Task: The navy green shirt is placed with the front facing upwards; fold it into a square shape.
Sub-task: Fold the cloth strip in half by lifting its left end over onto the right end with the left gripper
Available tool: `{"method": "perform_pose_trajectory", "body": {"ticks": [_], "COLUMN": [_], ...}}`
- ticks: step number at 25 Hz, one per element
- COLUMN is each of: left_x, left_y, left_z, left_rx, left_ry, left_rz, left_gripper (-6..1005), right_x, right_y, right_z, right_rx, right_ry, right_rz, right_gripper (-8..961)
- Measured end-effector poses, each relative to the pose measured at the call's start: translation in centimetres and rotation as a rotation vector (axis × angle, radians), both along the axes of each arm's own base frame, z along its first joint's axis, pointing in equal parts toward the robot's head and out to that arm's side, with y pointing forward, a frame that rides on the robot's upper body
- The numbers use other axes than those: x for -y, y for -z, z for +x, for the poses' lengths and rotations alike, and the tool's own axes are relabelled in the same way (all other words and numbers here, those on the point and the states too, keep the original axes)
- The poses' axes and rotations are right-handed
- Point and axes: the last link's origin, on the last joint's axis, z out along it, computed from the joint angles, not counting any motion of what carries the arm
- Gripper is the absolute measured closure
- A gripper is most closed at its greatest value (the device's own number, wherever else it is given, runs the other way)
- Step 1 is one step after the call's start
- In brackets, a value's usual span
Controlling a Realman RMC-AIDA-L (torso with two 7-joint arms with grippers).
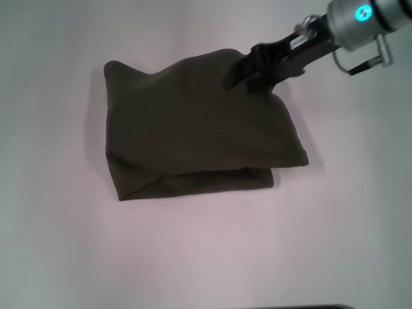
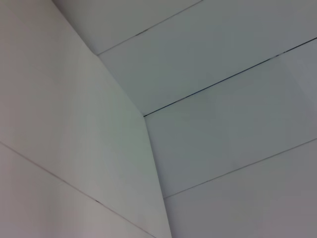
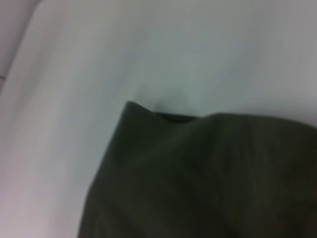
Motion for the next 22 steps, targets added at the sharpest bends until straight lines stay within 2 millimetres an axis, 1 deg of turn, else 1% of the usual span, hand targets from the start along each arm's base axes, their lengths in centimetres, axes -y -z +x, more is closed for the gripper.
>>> {"method": "perform_pose_trajectory", "body": {"ticks": [4, 7, 10, 12, 13, 14, 15, 17, 19, 22], "left_x": [-0.1, -0.1, -0.2, -0.2, -0.2, -0.2, -0.2, -0.1, -0.2, -0.3], "left_y": [0.0, 0.0, 0.0, 0.1, 0.1, 0.2, 0.2, 0.2, 0.2, 0.2], "left_z": [0.1, 0.2, 0.2, 0.2, 0.2, 0.2, 0.2, 0.2, 0.2, 0.3], "left_rx": [0.001, 0.002, 0.003, 0.004, 0.005, 0.006, 0.006, 0.006, 0.005, 0.005], "left_ry": [0.003, 0.003, 0.004, 0.004, 0.003, 0.003, 0.004, 0.004, 0.003, 0.003], "left_rz": [0.0, 0.0, 0.0, 0.0, 0.0, 0.0, -0.001, -0.001, 0.001, 0.005], "left_gripper": [308, 308, 308, 308, 308, 308, 308, 308, 308, 308], "right_x": [0.1, 0.1, -0.3, -0.6, -0.8, -0.8, -1.0, -0.9, -0.8, -0.5], "right_y": [1.5, 1.6, 0.2, -1.1, -2.4, -2.4, -3.2, -3.9, -4.3, -3.9], "right_z": [0.3, 0.2, 0.0, 0.4, 1.3, 1.3, 1.9, 3.2, 4.3, 5.1], "right_rx": [0.047, 0.064, 0.061, 0.07, 0.086, 0.086, 0.092, 0.09, 0.071, 0.047], "right_ry": [-0.005, -0.012, -0.019, -0.006, 0.022, 0.022, 0.045, 0.088, 0.127, 0.154], "right_rz": [-0.013, -0.019, -0.012, 0.003, 0.022, 0.022, 0.04, 0.065, 0.095, 0.106], "right_gripper": [327, 327, 328, 328, 328, 328, 328, 328, 328, 327]}}
